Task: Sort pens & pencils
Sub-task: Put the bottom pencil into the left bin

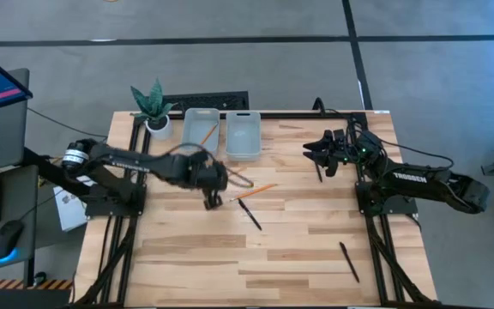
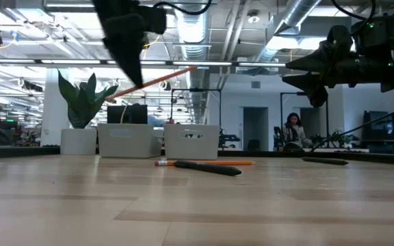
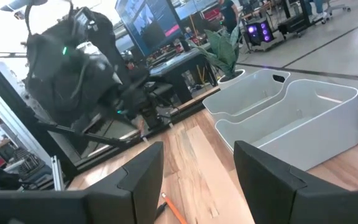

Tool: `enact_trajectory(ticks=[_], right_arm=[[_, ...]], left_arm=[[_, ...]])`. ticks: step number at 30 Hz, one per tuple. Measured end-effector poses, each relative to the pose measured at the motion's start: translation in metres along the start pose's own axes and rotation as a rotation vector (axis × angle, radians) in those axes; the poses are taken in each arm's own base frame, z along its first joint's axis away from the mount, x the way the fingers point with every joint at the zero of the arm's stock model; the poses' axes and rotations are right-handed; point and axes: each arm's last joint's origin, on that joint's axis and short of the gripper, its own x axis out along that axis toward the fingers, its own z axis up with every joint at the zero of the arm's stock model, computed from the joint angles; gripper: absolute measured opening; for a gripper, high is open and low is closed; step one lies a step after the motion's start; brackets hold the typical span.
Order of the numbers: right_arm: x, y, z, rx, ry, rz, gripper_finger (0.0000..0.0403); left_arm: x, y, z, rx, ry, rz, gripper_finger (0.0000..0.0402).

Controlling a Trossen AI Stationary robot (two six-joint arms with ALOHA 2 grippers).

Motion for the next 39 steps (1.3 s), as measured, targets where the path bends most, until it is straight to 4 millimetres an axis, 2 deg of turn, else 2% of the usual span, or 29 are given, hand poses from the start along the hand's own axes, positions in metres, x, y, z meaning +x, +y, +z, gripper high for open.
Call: enact_trajectory(ticks=[7,13,17,27,33,36,39], right_arm=[[0.000,0.000,0.000,0.000,0.000,0.000,0.0217],[0.000,0.000,0.000,0.000,0.000,0.000,0.0217],[0.000,0.000,0.000,0.000,-0.001,-0.001,0.0217],[0.000,0.000,0.000,0.000,-0.002,-0.005,0.0217],[0.000,0.000,0.000,0.000,-0.002,-0.005,0.0217],[0.000,0.000,0.000,0.000,-0.006,-0.012,0.0217],[0.000,-0.001,0.001,0.000,-0.016,-0.035,0.0217]], left_arm=[[-0.023,0.050,0.035,0.113,-0.069,0.143,0.0014],[-0.032,0.089,0.049,0.341,-0.052,0.241,0.0014],[-0.028,0.116,0.049,0.544,0.038,0.333,0.0014],[-0.020,0.180,0.038,0.890,0.255,0.378,0.0014],[-0.018,0.196,0.033,1.173,0.325,0.319,0.0014],[-0.016,0.201,0.031,1.198,0.300,0.277,0.0014],[-0.005,0.205,0.027,1.225,0.338,0.243,0.0014]])
